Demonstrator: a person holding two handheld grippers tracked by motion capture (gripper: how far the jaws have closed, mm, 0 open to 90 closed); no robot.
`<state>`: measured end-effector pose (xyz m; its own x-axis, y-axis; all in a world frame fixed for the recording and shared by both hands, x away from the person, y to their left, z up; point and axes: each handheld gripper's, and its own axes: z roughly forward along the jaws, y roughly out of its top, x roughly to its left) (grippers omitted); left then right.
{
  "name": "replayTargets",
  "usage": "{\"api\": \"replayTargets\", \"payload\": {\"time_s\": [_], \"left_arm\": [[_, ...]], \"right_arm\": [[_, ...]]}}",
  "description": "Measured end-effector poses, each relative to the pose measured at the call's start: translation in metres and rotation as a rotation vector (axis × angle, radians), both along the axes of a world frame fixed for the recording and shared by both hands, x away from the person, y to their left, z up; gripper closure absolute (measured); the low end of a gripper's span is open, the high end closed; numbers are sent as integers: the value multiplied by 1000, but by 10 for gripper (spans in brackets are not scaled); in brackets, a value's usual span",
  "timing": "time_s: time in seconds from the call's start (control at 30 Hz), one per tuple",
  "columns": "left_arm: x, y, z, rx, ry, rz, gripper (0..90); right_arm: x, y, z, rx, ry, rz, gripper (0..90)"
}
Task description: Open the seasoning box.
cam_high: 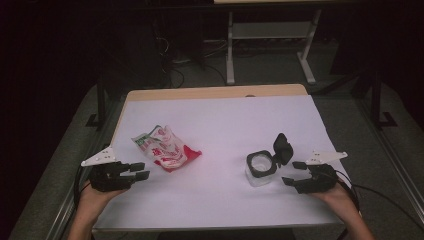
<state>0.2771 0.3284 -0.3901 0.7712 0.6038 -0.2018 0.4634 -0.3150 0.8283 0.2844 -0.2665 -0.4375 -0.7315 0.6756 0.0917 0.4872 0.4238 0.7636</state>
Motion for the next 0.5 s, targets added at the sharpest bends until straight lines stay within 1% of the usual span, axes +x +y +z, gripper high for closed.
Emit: {"api": "replayTargets", "payload": {"time_s": [0.07,0.2,0.27,0.33,0.37,0.43,0.5], "left_arm": [[0,1,0,3,3,4,559],[5,7,0,11,0,12,555],[10,12,1,15,-3,23,549],[14,14,1,5,-6,31,541],[15,14,1,7,-7,33,538],[19,14,0,0,-7,24,521],[21,12,0,4,-9,14,491]], "right_arm": [[0,0,0,-1,0,1,270],[0,0,-1,1,-1,-2,270],[0,-1,0,-1,-2,-4,270],[0,-1,0,2,-1,-6,270],[1,-1,0,-4,-5,-1,271],[1,0,-1,-6,-5,0,271],[1,0,0,-5,0,-1,271]]}}
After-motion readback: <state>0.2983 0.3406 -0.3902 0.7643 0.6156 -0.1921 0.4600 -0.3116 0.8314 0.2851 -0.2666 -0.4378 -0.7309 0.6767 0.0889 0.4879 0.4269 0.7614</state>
